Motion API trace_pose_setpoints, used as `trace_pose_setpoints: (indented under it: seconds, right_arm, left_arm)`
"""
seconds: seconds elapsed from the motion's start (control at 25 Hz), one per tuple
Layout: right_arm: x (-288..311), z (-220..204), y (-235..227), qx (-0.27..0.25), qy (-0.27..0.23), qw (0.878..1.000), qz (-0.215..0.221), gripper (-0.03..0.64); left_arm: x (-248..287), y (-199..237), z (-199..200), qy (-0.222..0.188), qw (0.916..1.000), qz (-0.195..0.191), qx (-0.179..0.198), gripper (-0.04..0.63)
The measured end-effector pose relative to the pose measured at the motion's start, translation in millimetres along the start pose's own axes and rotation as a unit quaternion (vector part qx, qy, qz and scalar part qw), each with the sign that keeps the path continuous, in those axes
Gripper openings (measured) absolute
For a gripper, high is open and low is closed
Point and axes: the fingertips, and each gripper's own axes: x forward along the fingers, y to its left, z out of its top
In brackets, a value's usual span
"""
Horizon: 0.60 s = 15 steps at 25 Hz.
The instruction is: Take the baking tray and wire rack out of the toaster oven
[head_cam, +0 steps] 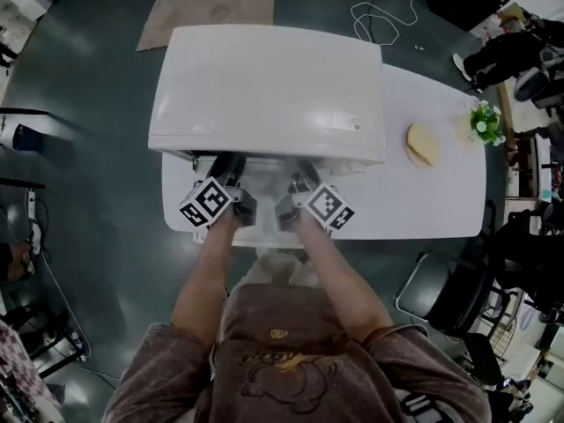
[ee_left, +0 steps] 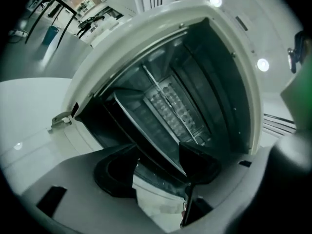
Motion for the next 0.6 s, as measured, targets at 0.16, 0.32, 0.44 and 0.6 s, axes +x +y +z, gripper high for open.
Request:
trace_pose_setpoints:
  seconds: [0.16, 0.32, 0.44, 0.6]
  right_arm:
    - [12, 6, 1, -0.004, -0.005, 1.0, -0.004, 0.225]
    - [19, 12, -1, -0.001, -0.009, 1.0, -0.008, 0.221]
    - [18, 11, -6, -0.001, -0.01, 1.0, -0.023, 0.169]
    - [17, 10, -8, 0.002, -0.009, 1.0, -0.025, 0.135]
  left_arm:
    - [10, -2, 10, -0.002, 0.9999, -0.006, -0.013, 0.255]
    - [18, 2, 12, 0.004, 0.9998, -0.003, -0.019, 0.2]
    - [19, 4, 11, 0.004, 0.9995, -0.008, -0.031, 0.161]
    - [19, 3, 11, 0.002, 0.9987, -0.02, -0.047, 0.135]
